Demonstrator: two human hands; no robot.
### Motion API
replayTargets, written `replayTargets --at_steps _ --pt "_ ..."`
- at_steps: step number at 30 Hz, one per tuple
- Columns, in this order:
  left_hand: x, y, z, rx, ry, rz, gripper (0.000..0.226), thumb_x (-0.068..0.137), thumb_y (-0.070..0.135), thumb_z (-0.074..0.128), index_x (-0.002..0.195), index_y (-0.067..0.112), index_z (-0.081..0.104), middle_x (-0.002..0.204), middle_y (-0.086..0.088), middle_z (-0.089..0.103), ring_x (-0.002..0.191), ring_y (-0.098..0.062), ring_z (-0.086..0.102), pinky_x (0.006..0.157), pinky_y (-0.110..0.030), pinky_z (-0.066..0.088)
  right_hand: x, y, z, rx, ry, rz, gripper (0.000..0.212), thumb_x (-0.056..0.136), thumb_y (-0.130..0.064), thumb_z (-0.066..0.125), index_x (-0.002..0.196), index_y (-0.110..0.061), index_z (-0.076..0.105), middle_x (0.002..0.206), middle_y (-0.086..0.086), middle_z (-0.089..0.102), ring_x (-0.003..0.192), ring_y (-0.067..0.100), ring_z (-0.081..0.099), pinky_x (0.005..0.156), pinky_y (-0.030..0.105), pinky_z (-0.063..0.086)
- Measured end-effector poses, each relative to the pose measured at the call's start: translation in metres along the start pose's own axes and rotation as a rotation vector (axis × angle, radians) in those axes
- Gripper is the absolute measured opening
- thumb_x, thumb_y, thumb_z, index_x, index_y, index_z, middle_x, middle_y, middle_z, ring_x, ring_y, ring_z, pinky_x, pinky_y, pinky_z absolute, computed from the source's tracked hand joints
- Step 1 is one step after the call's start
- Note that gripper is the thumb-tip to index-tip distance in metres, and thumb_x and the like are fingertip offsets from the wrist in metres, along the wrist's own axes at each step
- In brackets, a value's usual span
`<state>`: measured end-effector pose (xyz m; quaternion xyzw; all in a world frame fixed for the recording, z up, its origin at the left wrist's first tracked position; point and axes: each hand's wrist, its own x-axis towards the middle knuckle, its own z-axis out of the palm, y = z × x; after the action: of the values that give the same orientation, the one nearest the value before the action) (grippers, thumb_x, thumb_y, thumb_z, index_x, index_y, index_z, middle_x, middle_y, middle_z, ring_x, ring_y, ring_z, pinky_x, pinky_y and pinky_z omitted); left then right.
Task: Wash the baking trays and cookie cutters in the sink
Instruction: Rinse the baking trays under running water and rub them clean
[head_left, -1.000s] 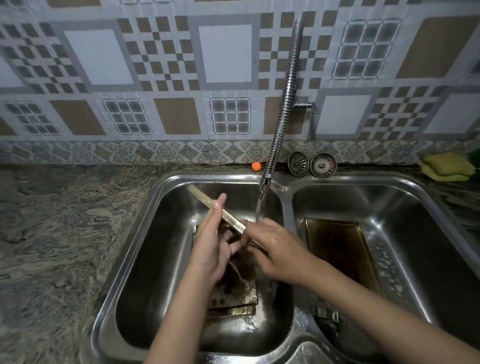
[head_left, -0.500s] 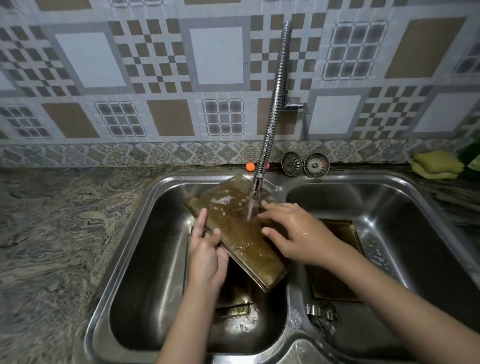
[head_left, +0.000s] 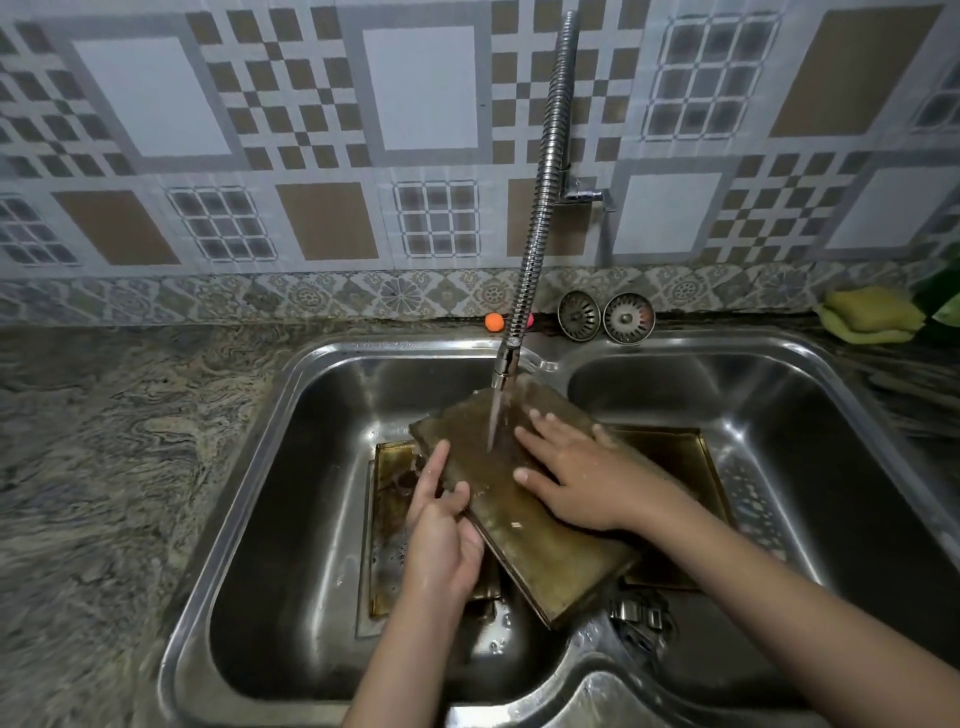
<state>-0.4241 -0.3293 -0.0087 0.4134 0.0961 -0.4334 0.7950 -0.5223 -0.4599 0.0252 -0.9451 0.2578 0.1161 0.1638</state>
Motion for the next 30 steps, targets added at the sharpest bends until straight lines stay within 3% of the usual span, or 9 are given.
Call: replayTargets --at_steps 4,9,14,17,20,24,27,29,30 --pt "-0.012 0.009 0.009 0.174 -0.047 0.166 0.053 0.091 -0.014 0.039 0.125 0.021 0.059 0.111 -0.016 0.069 0.100 -0.024 0.068 0.078 -0.033 0.058 0.021 -0.017 0.011 0.249 0.197 -0.003 0.060 0.100 -0.048 0.028 0.152 -0.022 0.013 0.161 -0.001 0.003 0.148 0.016 -0.002 0.115 0.056 0.000" --pt "-0.014 0.042 0.009 0.262 0.017 0.259 0.052 0.092 -0.013 0.038 0.132 0.016 0.053 0.123 -0.016 0.061 0.117 -0.029 0.059 0.104 -0.045 0.043 0.023 -0.046 0.036 0.429 0.196 -0.309 0.057 0.097 -0.052 0.027 0.150 -0.037 0.014 0.159 -0.015 0.002 0.143 0.001 -0.006 0.111 0.044 -0.008" --pt "-0.012 0.052 -0.002 0.225 0.011 0.219 0.050 0.091 -0.014 0.036 0.128 0.015 0.056 0.100 -0.013 0.072 0.086 -0.021 0.070 0.069 -0.031 0.060 0.046 -0.020 0.020 0.320 0.096 -0.060 0.059 0.099 -0.052 0.026 0.152 -0.029 0.013 0.161 -0.006 -0.002 0.148 0.015 -0.003 0.113 0.055 -0.006" --pt "-0.008 0.038 -0.007 0.186 -0.037 0.125 0.052 0.091 -0.013 0.036 0.125 0.019 0.058 0.105 -0.014 0.072 0.085 -0.021 0.071 0.064 -0.031 0.060 0.057 -0.021 0.004 0.216 0.085 0.035 0.060 0.099 -0.051 0.023 0.152 -0.023 0.014 0.161 0.003 0.001 0.148 0.022 -0.004 0.113 0.059 -0.007" --pt "0.000 0.030 -0.005 0.100 -0.099 0.099 0.059 0.090 -0.015 0.031 0.125 0.023 0.057 0.118 -0.017 0.065 0.094 -0.021 0.068 0.073 -0.033 0.059 0.046 -0.046 0.008 0.071 0.219 -0.147 0.061 0.099 -0.047 0.027 0.152 -0.021 0.012 0.161 0.004 0.000 0.148 0.025 0.001 0.114 0.061 -0.007" --pt "0.009 0.037 -0.010 0.012 -0.089 0.140 0.062 0.090 -0.016 0.027 0.125 0.027 0.055 0.136 -0.020 0.052 0.117 -0.025 0.055 0.110 -0.045 0.035 0.019 -0.049 0.031 -0.139 0.342 -0.427 0.061 0.098 -0.043 0.031 0.152 -0.021 0.015 0.161 0.000 -0.001 0.148 0.018 -0.004 0.114 0.052 -0.008" --pt "0.009 0.042 -0.014 -0.002 -0.077 0.177 0.064 0.085 -0.018 0.031 0.124 0.025 0.057 0.139 -0.019 0.049 0.095 -0.018 0.048 0.117 -0.050 0.020 0.021 -0.021 0.025 -0.163 0.333 -0.371 0.063 0.099 -0.051 0.024 0.152 -0.030 -0.004 0.158 -0.006 -0.016 0.145 0.015 -0.016 0.112 0.051 -0.017" --pt "0.009 0.038 -0.013 -0.005 -0.090 0.195 0.065 0.083 -0.019 0.031 0.119 0.026 0.059 0.120 -0.011 0.062 0.079 -0.014 0.047 0.107 -0.046 0.036 0.029 -0.008 0.012 -0.115 0.385 -0.250 0.065 0.098 -0.051 0.026 0.153 -0.026 0.001 0.159 -0.006 -0.009 0.143 0.014 -0.014 0.114 0.060 -0.010" --pt "0.010 0.034 -0.013 0.002 -0.104 0.197 0.064 0.082 -0.020 0.030 0.117 0.026 0.060 0.098 -0.005 0.067 0.069 -0.010 0.048 0.092 -0.039 0.048 0.034 -0.006 0.006 -0.086 0.411 -0.185 0.064 0.098 -0.050 0.027 0.153 -0.023 0.007 0.160 -0.004 -0.004 0.144 0.015 -0.012 0.113 0.064 -0.007"
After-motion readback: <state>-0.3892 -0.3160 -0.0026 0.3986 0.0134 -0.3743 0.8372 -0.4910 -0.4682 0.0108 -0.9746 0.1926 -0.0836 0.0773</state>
